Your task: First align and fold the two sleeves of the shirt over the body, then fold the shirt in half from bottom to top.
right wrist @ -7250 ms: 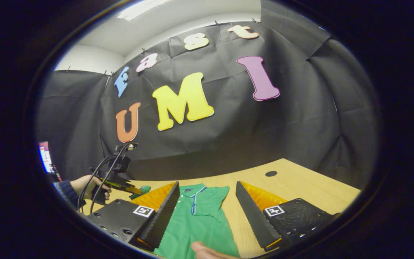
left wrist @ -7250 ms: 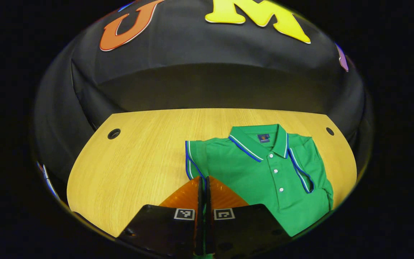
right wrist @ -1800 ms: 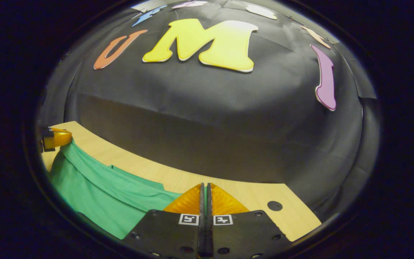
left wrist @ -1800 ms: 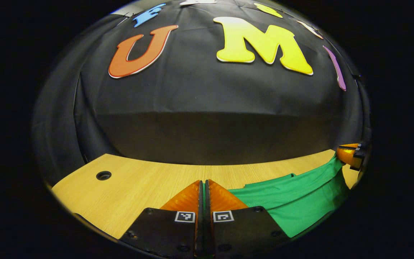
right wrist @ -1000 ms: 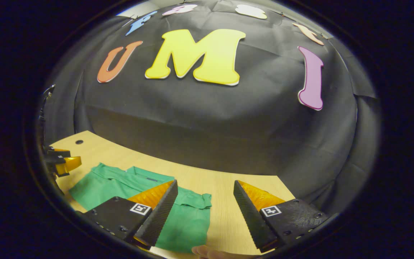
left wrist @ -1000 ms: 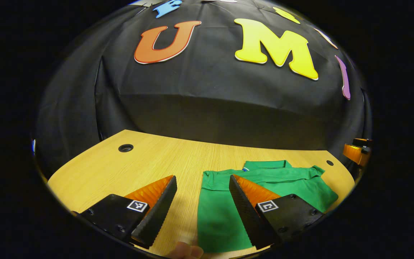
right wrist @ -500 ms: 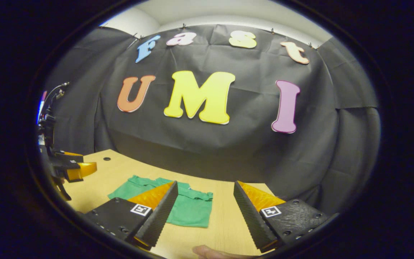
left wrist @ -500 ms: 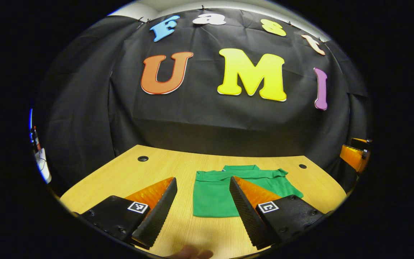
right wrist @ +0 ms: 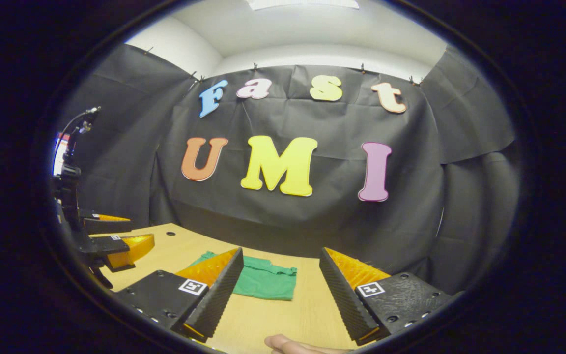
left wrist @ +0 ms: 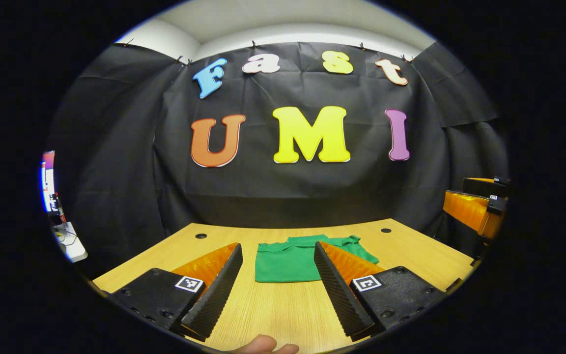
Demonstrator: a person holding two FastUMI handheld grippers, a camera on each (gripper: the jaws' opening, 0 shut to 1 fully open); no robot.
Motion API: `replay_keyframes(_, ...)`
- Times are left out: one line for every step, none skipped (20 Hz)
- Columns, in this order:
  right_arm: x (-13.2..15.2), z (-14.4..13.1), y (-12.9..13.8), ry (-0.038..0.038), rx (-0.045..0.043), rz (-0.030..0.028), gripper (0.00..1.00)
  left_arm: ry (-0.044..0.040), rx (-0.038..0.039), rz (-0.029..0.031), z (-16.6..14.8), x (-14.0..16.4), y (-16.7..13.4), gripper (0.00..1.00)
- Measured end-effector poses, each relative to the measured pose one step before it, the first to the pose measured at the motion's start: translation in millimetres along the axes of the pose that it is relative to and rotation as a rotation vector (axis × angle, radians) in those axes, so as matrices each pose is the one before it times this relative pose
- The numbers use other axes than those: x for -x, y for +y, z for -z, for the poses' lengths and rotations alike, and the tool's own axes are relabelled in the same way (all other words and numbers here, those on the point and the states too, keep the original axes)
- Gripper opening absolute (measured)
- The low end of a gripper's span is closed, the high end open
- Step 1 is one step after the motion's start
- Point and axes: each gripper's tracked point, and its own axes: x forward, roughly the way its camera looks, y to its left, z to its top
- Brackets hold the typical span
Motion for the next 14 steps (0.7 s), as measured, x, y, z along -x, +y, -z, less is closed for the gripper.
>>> replay_keyframes(9.27, 3.86, -4.1, -0.00199, -0.0091, 0.01504, 0.95, -0.01759, 0.0076, 0.00241, -2.36, 8.31, -4.63, 0.94)
replay_keyframes(8.55, 5.41, -2.62, 0.00372, -0.00939, 0.00079, 0.95, -0.01186, 0.00374, 0.01503, -1.38, 7.17, -6.93, 0.94)
replay_keyframes(8.41, 6.38, -0.62, 0.00384, -0.00738, -0.00421, 0.95, -0.01034, -0.00003, 0.02183, -0.71, 6.69, -7.56, 0.94)
replay_keyframes(5.15, 5.7, -2.48, 0.00237, -0.0095, 0.00103, 0.95, -0.00464, -0.006, 0.02068, 0.33, 5.35, -6.53, 0.94)
replay_keyframes(3.41, 8.63, -4.63, 0.0032, -0.01105, 0.0088, 0.95, 0.00906, -0.00776, 0.01899, 3.65, 2.77, -6.24, 0.94)
replay_keyframes(3.76, 8.26, -3.84, 0.00212, -0.00533, 0.00956, 0.95, 0.01339, 0.00282, 0.00335, 3.77, 2.34, -2.02, 0.94)
replay_keyframes(2.0, 8.28, -2.36, 0.00034, 0.00087, 0.00171, 0.95, 0.01403, 0.002, 0.00439, 3.06, 1.16, -2.05, 0.94)
replay_keyframes(-4.21, 3.38, -0.63, 0.00709, 0.00449, 0.01174, 0.97, 0.00099, 0.00219, 0.00542, 0.91, 0.96, -2.38, 0.94)
replay_keyframes(-0.72, 8.06, -0.37, 0.02106, 0.02386, -0.00489, 0.94, -0.00459, 0.00352, 0.00577, -0.16, -0.22, -2.12, 0.94)
replay_keyframes(-2.31, 0.41, 1.75, -0.0063, 0.00518, -0.00437, 0.95, 0.00036, 0.00205, 0.00493, 0.26, -0.96, -1.61, 0.94)
replay_keyframes(-1.71, -2.82, 2.84, -0.01491, -0.00985, -0.00277, 0.95, 0.00463, -0.00042, -0.00615, 1.92, -2.37, 0.2, 0.94)
replay_keyframes(-0.31, 0.01, 4.58, -0.00307, -0.00571, -0.01154, 0.97, 0.00443, -0.00228, -0.01031, 2.49, 0.18, 2.95, 0.94)
replay_keyframes(-1.16, 5.55, 2.11, 0.00759, -0.00209, -0.00987, 0.95, 0.00337, -0.00232, 0.00043, 1.78, -0.87, 1.12, 0.94)
replay_keyframes(-1.38, 3.11, 1.16, 0.00948, 0.00107, -0.00334, 0.95, 0.00363, -0.0002, 0.00315, 0.74, -2.87, -2.5, 0.94)
